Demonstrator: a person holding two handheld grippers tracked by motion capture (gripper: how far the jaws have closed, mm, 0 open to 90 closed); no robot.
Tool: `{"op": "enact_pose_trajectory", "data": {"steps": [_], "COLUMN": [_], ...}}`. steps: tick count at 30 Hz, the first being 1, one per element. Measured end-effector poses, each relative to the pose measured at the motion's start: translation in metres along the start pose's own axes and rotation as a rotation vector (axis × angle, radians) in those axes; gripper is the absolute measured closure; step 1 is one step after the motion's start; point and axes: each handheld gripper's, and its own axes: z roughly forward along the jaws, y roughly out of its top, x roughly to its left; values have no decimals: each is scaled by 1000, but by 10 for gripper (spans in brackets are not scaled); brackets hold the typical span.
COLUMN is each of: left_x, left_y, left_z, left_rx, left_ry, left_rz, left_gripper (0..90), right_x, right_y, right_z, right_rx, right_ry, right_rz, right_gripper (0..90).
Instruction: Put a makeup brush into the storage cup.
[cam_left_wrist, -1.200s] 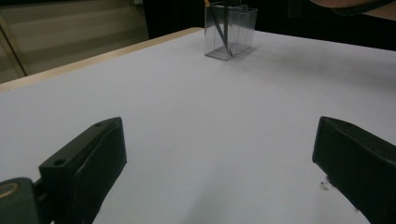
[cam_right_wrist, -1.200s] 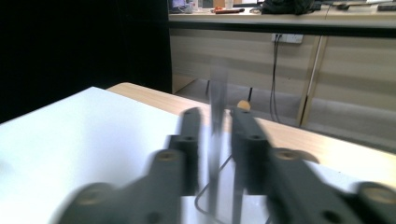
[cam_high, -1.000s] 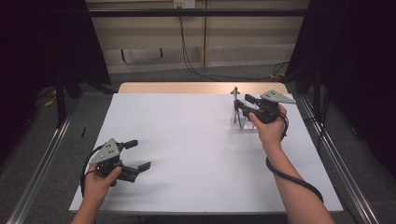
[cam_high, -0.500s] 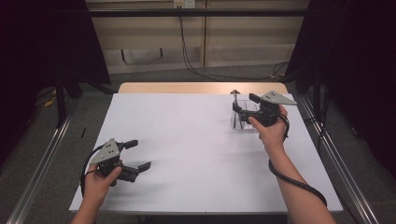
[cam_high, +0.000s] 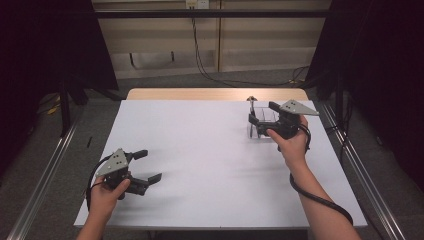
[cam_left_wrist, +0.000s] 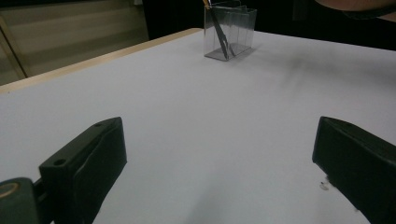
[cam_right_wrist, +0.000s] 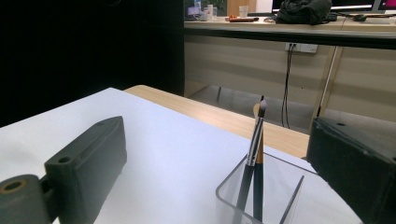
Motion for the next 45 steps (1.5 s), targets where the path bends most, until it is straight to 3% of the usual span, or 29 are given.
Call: {"op": "enact_pose_trajectory", "data": {"steps": [23, 45], "left_x": [-1, -1], "left_y": [0, 0], "left_z": [-1, -1], "left_rx": [-4, -2], "left_ry": [3, 1], "left_rz": [-5, -3], "left_gripper": [29, 29], "right_x": [5, 13], "right_y": [-5, -9], "right_z": [-8, -20], "right_rx": [5, 23], "right_ry": [27, 77], "right_rz": [-15, -58], "right_gripper": [16, 10]}}
